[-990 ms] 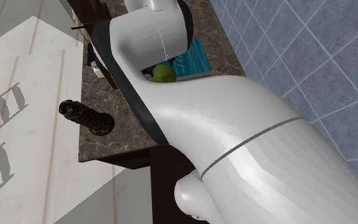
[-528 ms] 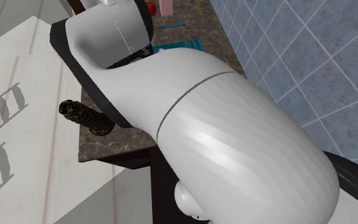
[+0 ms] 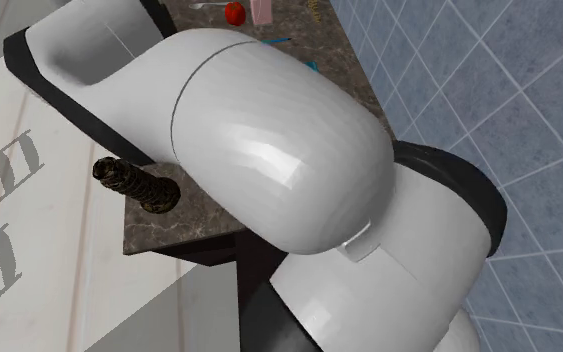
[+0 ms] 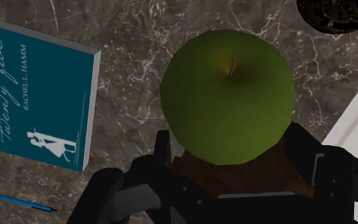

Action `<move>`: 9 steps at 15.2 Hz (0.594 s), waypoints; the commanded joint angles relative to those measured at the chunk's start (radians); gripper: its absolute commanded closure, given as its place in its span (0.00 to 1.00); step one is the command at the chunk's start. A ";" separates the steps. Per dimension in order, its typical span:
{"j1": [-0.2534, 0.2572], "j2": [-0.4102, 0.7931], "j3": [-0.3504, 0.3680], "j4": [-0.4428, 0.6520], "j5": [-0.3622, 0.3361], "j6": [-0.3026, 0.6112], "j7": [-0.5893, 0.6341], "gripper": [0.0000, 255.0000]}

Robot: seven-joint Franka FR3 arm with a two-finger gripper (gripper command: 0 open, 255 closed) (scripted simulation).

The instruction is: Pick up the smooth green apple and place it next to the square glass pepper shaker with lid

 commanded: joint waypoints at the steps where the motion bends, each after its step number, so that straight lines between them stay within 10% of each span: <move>1: 0.015 0.062 0.030 0.071 -0.027 -0.018 0.053 1.00; 6: 0.078 0.269 0.090 0.305 -0.131 -0.084 0.185 1.00; 9: 0.079 0.267 0.085 0.263 -0.132 -0.044 0.190 1.00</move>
